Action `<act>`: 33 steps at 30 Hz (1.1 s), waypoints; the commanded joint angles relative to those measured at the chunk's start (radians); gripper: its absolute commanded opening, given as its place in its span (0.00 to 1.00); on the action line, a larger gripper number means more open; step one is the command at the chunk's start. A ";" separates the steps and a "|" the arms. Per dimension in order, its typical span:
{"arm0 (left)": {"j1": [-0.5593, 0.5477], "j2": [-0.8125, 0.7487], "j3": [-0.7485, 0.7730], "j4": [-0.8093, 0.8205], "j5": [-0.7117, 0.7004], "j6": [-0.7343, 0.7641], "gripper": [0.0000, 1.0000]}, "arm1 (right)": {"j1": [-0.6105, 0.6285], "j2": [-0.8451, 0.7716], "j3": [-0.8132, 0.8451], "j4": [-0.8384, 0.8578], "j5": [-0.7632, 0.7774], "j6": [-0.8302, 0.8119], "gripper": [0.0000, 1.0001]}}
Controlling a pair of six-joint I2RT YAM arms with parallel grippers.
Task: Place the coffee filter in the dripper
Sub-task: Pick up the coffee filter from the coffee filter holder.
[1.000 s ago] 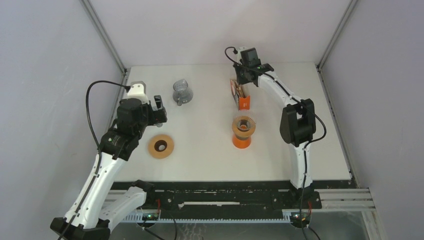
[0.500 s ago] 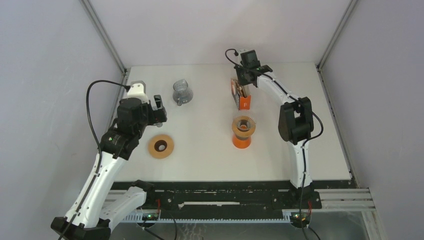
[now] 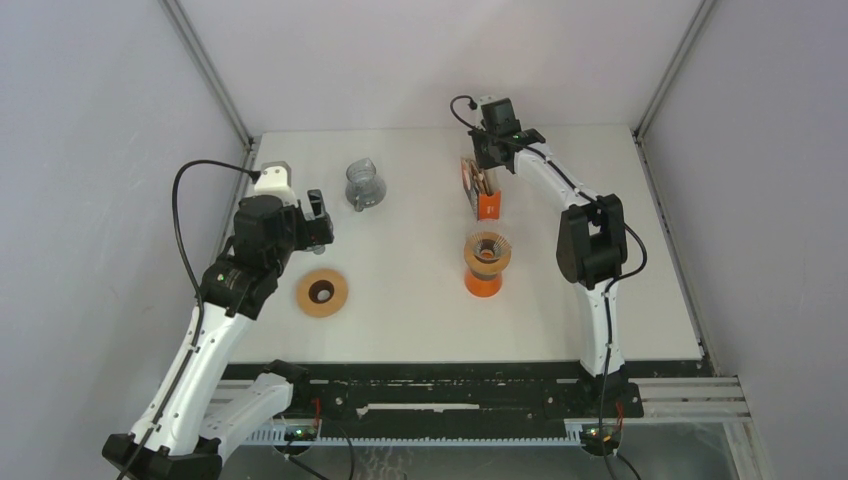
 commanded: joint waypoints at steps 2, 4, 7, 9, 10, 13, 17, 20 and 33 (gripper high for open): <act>0.012 -0.009 -0.030 0.043 0.019 0.020 1.00 | 0.005 -0.035 0.049 -0.004 0.017 -0.016 0.09; 0.013 -0.009 -0.031 0.044 0.019 0.020 1.00 | 0.005 -0.021 0.059 -0.017 0.025 -0.014 0.11; 0.013 -0.008 -0.031 0.043 0.020 0.021 1.00 | 0.007 -0.007 0.066 -0.027 0.030 -0.013 0.12; 0.013 -0.008 -0.032 0.043 0.021 0.021 1.00 | 0.009 -0.001 0.067 -0.031 0.030 -0.011 0.14; 0.013 -0.007 -0.032 0.043 0.022 0.023 1.00 | 0.010 0.001 0.067 -0.031 0.029 -0.011 0.15; 0.014 -0.008 -0.032 0.045 0.025 0.023 1.00 | 0.010 0.007 0.067 -0.036 0.032 -0.011 0.18; 0.015 -0.009 -0.031 0.045 0.025 0.023 1.00 | 0.012 0.011 0.074 -0.054 0.031 -0.011 0.19; 0.015 -0.009 -0.032 0.045 0.026 0.023 1.00 | 0.013 -0.006 0.075 -0.073 0.020 -0.012 0.20; 0.017 -0.028 -0.035 0.046 0.031 0.023 1.00 | 0.001 -0.073 0.061 -0.154 -0.025 -0.033 0.27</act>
